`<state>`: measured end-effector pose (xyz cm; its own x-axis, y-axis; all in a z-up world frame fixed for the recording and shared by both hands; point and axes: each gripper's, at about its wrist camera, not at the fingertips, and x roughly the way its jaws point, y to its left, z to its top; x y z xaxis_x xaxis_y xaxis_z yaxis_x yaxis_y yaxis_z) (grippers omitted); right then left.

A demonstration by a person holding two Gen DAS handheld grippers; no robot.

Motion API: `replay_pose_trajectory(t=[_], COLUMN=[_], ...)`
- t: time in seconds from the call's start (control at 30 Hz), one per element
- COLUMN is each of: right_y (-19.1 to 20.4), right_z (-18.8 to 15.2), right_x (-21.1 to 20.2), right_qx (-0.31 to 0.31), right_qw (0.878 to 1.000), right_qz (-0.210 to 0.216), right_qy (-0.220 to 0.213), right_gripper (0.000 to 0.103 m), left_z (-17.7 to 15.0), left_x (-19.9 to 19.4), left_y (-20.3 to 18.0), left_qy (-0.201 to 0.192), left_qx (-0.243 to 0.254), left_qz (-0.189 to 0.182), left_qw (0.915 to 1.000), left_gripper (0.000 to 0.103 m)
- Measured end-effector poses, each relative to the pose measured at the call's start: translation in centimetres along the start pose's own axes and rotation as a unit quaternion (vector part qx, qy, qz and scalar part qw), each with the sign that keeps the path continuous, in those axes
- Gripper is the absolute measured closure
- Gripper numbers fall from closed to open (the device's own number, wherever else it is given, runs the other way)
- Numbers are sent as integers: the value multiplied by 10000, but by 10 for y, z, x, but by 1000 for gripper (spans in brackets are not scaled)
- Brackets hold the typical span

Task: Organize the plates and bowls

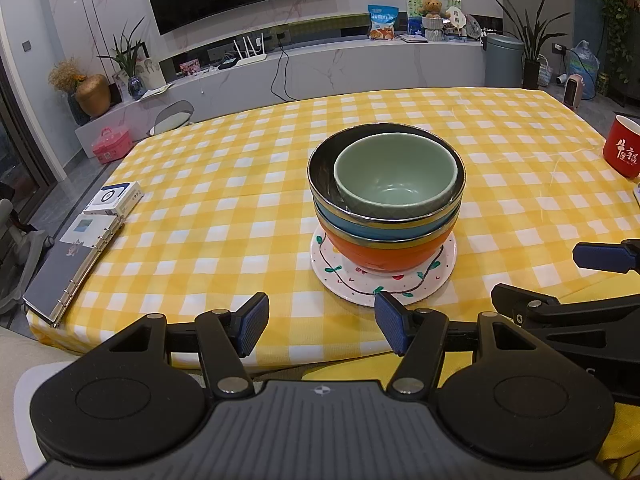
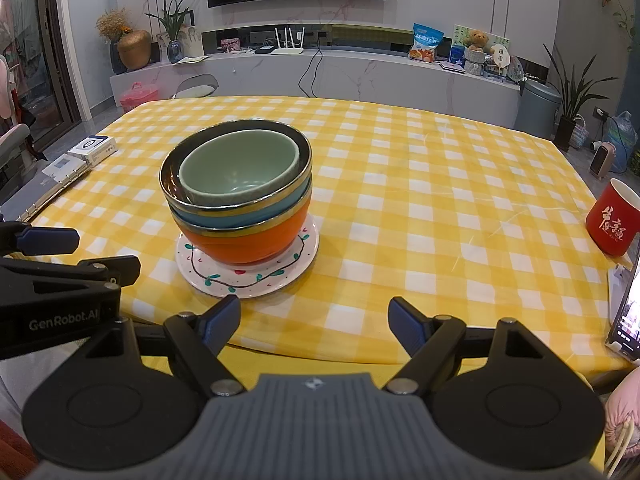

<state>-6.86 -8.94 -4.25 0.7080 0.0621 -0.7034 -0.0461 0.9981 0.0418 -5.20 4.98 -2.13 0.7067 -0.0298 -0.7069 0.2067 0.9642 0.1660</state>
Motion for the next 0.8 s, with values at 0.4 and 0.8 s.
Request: replay_pose_trajectory(t=[0.4,0.8], right_y=[0,0], right_z=[-1,-2], right_x=[2,4], right_qx=[16,27], right_qw=[10000,10000], right_qz=[5,18], right_qy=[29,57], right_gripper=[23,23], left_z=[0,2], left_x=[0,-1], left_y=[0,-2], left_qy=[-6,-15], left_qx=[5,20], left_qz=[-10,-25], left_qw=[10000,10000], left_gripper=[32,31])
